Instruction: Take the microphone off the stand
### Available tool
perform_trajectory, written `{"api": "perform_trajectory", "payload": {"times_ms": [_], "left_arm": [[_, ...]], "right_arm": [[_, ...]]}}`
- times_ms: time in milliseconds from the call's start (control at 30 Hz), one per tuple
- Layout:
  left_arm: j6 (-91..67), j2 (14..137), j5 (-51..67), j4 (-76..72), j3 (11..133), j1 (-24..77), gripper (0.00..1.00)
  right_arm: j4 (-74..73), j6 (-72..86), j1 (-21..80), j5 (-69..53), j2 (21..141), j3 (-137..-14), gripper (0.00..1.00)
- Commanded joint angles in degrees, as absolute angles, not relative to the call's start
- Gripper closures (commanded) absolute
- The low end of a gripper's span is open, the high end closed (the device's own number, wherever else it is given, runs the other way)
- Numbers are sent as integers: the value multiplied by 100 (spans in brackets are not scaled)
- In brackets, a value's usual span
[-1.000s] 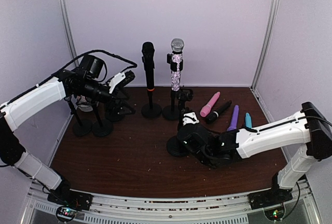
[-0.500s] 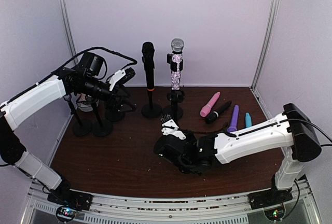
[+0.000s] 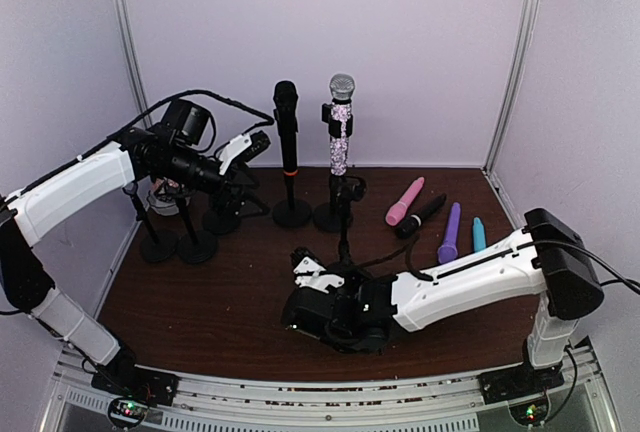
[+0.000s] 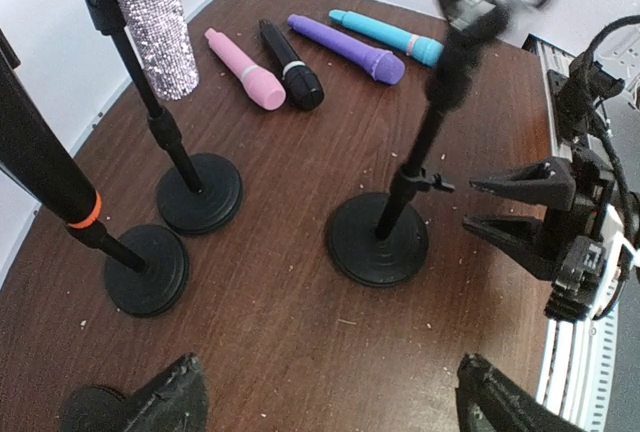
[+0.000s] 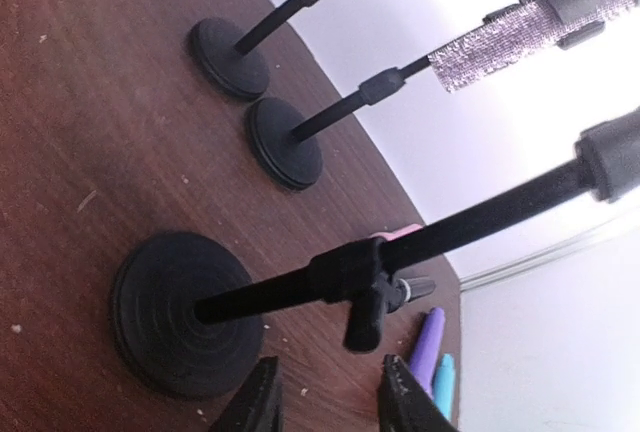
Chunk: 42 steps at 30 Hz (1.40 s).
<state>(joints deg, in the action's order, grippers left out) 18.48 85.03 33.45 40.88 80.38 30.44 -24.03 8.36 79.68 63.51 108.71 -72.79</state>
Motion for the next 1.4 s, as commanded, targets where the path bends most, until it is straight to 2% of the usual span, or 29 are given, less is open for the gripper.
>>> {"api": "perform_trajectory", "payload": {"times_ms": [0, 100, 200, 367, 500, 633, 767, 1033, 1167, 1367], "left_arm": [[1879, 8415, 3235, 4004, 8130, 3043, 12], [1897, 8385, 3226, 4018, 8112, 3041, 11], [1907, 8371, 3209, 4021, 8104, 3026, 11], [1916, 8333, 3239, 4031, 8095, 2989, 11], [1925, 8312, 3264, 4026, 8086, 2965, 11], [1940, 8283, 3302, 4039, 8078, 2938, 11], [1951, 8279, 3316, 4035, 8069, 2929, 11], [1953, 8253, 3338, 4035, 8051, 2927, 11], [1956, 8218, 3323, 4030, 8018, 2934, 11], [2012, 8137, 3251, 4037, 7964, 2928, 11]], "right_arm": [[-2798, 445, 8139, 6665, 10827, -7503, 56], [-2954, 753, 8147, 6633, 10560, -7600, 36], [-3105, 1176, 8173, 6444, 10167, -7530, 28], [-3081, 2384, 8162, 5613, 9045, -6844, 25], [-1761, 3343, 7864, 3987, 7615, -5655, 24], [-253, 4405, 6883, 1830, 6256, -4294, 23], [1216, 5487, 5939, 300, 5658, -3056, 22], [2691, 6735, 5160, -1686, 6699, -2954, 21], [3953, 7430, 5011, -2218, 7499, -2844, 21], [4855, 7846, 4963, -2585, 8463, -3106, 25]]}}
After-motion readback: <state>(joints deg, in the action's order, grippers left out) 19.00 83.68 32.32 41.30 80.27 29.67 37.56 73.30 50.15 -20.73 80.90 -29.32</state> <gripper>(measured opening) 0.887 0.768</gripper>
